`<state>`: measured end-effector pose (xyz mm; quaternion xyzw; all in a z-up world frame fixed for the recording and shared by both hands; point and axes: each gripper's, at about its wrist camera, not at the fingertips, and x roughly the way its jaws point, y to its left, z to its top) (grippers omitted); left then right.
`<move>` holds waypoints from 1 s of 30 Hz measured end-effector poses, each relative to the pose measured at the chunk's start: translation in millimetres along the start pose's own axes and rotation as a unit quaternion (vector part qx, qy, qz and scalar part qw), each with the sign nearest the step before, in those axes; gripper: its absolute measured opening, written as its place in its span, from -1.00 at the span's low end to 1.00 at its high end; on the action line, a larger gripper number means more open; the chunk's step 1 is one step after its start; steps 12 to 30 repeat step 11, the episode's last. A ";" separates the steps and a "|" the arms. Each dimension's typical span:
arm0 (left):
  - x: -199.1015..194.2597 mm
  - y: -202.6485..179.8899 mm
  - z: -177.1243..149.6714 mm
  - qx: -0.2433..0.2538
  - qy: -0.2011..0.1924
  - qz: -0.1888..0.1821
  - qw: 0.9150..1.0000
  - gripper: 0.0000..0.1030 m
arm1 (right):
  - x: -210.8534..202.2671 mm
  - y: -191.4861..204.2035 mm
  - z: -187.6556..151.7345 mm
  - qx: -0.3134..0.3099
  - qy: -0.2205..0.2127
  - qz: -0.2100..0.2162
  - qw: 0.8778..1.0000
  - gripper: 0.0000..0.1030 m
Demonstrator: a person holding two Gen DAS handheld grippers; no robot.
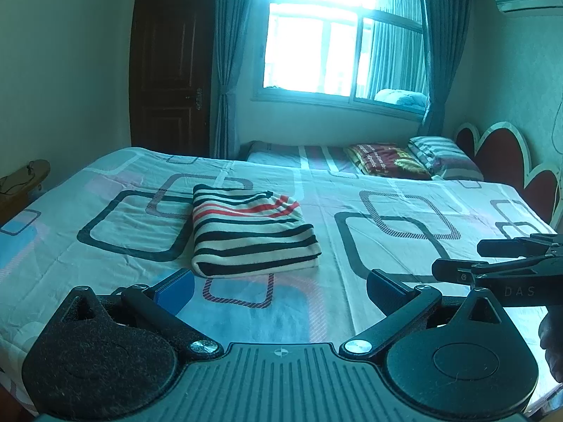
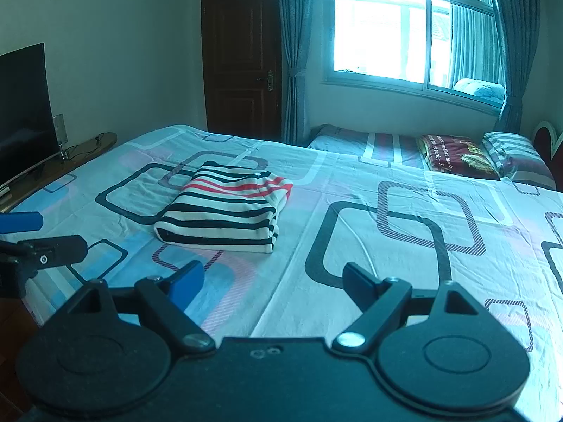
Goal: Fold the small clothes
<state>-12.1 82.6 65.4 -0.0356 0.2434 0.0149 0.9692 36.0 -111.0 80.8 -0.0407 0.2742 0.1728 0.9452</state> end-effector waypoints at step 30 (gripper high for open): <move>-2.4 -2.3 -0.9 -0.003 -0.005 0.002 1.000 1.00 | -0.7 0.6 0.1 -0.002 -0.001 0.007 1.000 0.65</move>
